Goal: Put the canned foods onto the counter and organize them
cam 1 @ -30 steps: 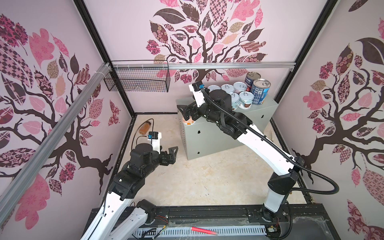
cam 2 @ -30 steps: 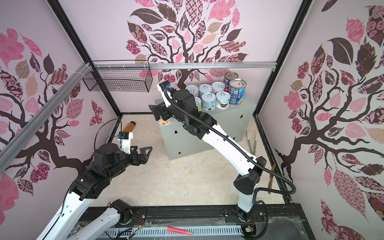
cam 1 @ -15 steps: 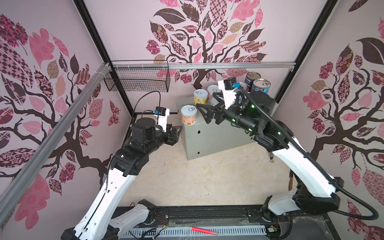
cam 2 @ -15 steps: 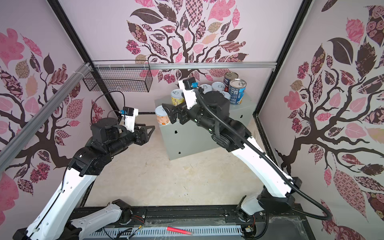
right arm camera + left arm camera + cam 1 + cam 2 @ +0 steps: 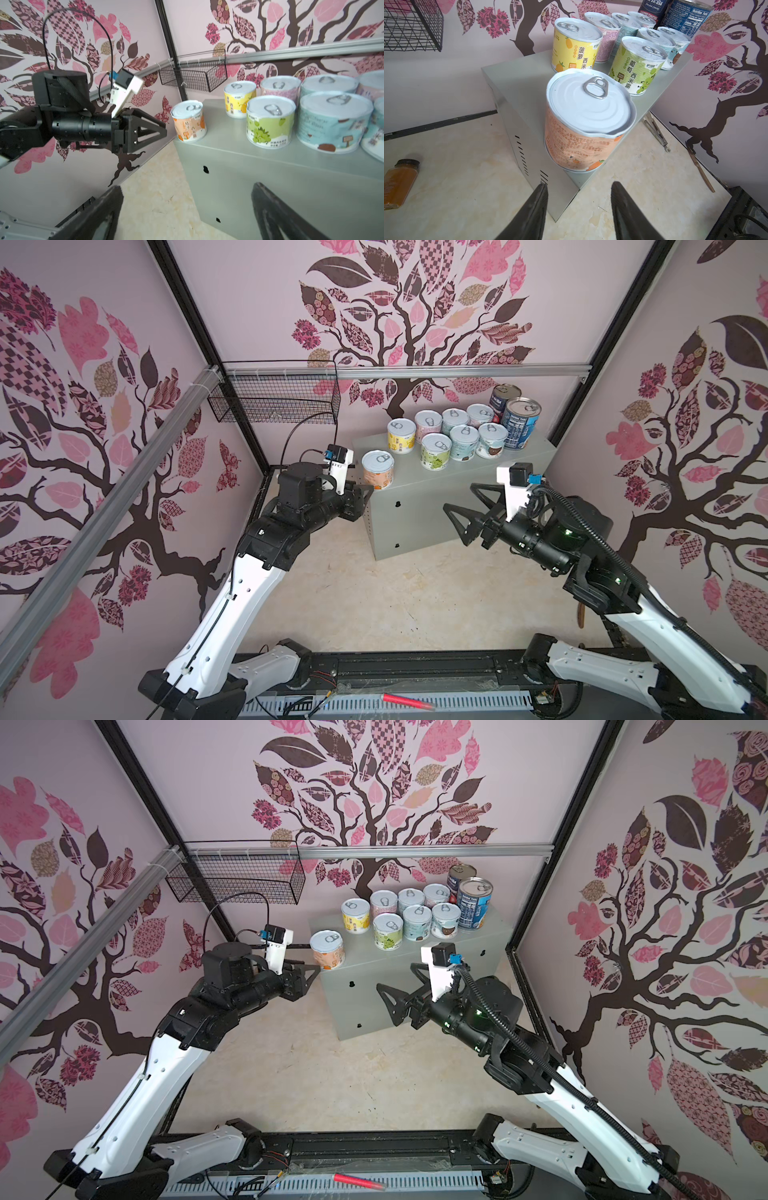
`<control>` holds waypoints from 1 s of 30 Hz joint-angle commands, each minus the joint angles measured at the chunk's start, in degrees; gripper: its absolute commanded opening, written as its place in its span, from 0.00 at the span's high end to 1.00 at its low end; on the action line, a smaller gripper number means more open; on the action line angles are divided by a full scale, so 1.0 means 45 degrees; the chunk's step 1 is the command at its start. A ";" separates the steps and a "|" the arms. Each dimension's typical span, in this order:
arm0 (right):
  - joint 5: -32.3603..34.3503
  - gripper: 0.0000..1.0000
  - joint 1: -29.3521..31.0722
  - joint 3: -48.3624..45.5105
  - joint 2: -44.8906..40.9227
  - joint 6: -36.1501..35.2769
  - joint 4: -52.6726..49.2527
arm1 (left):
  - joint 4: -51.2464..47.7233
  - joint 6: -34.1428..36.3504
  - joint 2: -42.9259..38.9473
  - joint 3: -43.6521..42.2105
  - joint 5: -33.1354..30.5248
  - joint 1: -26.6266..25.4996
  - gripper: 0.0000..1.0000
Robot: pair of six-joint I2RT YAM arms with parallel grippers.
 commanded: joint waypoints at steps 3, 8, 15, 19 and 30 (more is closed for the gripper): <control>-0.0282 0.00 -0.0049 -0.1050 -0.0704 0.0588 -0.0300 | 0.0796 0.0268 0.0385 0.0770 0.0412 0.0074 0.48; -0.0424 0.00 -0.0049 -0.1898 -0.1160 0.0676 -0.0322 | 0.1248 0.0273 0.0796 0.0901 0.0532 0.0070 0.49; -0.0600 0.00 -0.0046 -0.2636 -0.1586 0.0621 -0.0435 | 0.1683 0.0148 0.1477 0.1256 0.0880 0.0070 0.50; -0.0638 0.00 -0.0039 -0.2998 -0.1763 0.0600 -0.0437 | 0.1936 0.0034 0.1796 0.1402 0.1031 0.0067 0.51; -0.0700 0.00 -0.0049 -0.3526 -0.1951 0.0455 -0.0437 | 0.2390 -0.0234 0.2880 0.2012 0.1945 0.0048 0.51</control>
